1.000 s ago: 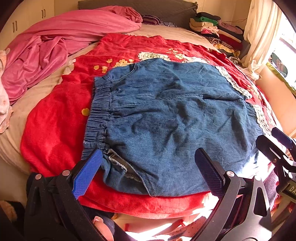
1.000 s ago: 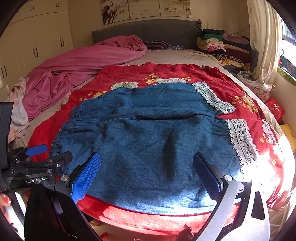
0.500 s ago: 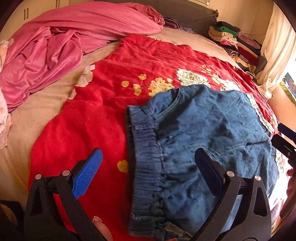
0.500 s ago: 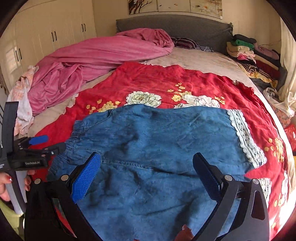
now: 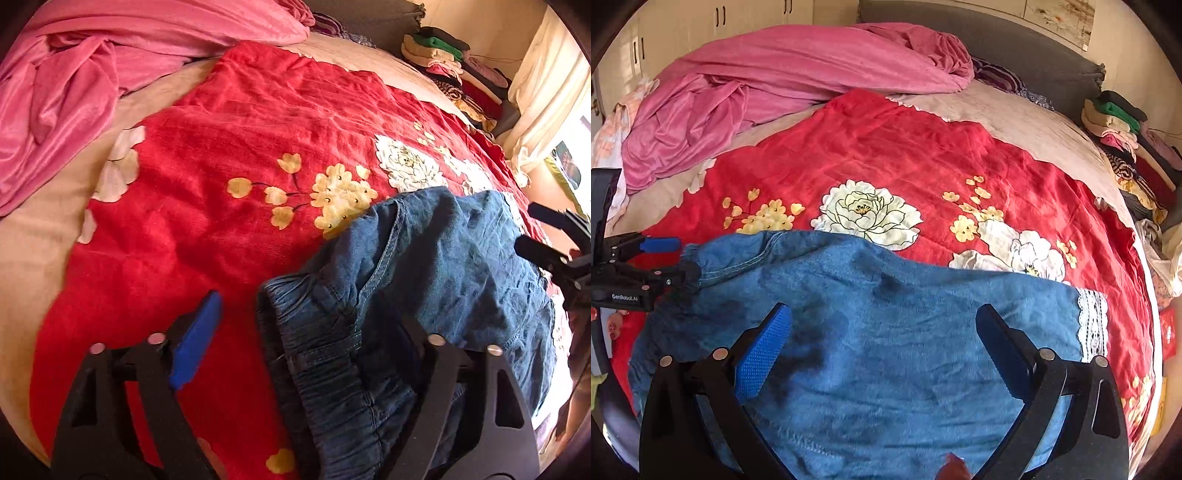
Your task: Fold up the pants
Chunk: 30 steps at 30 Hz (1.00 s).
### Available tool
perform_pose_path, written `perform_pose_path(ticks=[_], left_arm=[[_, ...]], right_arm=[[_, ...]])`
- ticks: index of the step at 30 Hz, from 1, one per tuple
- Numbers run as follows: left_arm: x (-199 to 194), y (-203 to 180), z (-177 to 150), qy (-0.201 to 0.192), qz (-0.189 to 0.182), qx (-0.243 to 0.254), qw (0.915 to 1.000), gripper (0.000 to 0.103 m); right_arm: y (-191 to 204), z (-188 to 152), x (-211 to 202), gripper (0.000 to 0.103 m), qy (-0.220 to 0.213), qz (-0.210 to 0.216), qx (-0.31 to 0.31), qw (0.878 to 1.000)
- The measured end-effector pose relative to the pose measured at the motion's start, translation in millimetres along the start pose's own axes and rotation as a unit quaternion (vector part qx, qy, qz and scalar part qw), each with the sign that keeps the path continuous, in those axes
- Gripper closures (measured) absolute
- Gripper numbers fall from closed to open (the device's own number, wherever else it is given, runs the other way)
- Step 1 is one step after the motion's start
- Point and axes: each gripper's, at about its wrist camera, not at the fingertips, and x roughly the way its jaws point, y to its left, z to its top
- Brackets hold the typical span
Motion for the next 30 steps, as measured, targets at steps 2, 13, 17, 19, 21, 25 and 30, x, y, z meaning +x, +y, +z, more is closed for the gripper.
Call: perform_pose_path(ticks=[2,13,17,19,21,25,30], left_arm=[[8.3,-3.5,0.2,0.002,0.004,0.009,0.9999,0.063],[-28.1,-5.1,-4.5,-0.074,0.01,0.028,0.9968,0.072],[-33.5,-13.7,-6.8,-0.09,0.022,0.048,0.9945,0.072],[-34.7,-17.1,-7.9,-0.096,0.034,0.057,0.9932,0.072],[-37.7,-18.2,-9.7,-0.104,0.047,0.062,0.9915,0.072],[-49.5,-16.0,-14.5,-0.12,0.048,0.056,0.9901,0.072],[-71.4,-26.9,-25.9,-0.149,0.043,0.053,0.9865,0.072]], right_arm=[[-0.3,12.2,15.3,0.004,0.015,0.008,-0.017,1.0],[30.7,42.8,71.5,0.01,0.047,0.049,-0.135,0.989],[45.9,37.8,84.9,0.057,0.062,0.073,-0.15,0.984],[50.8,33.9,75.5,0.079,0.045,0.08,-0.151,0.984],[48.8,29.8,59.9,0.092,0.021,0.076,-0.141,0.987],[32.7,17.8,15.1,0.096,-0.036,0.097,-0.09,0.991],[27.1,-7.2,-40.6,0.096,-0.086,0.108,-0.062,0.989]])
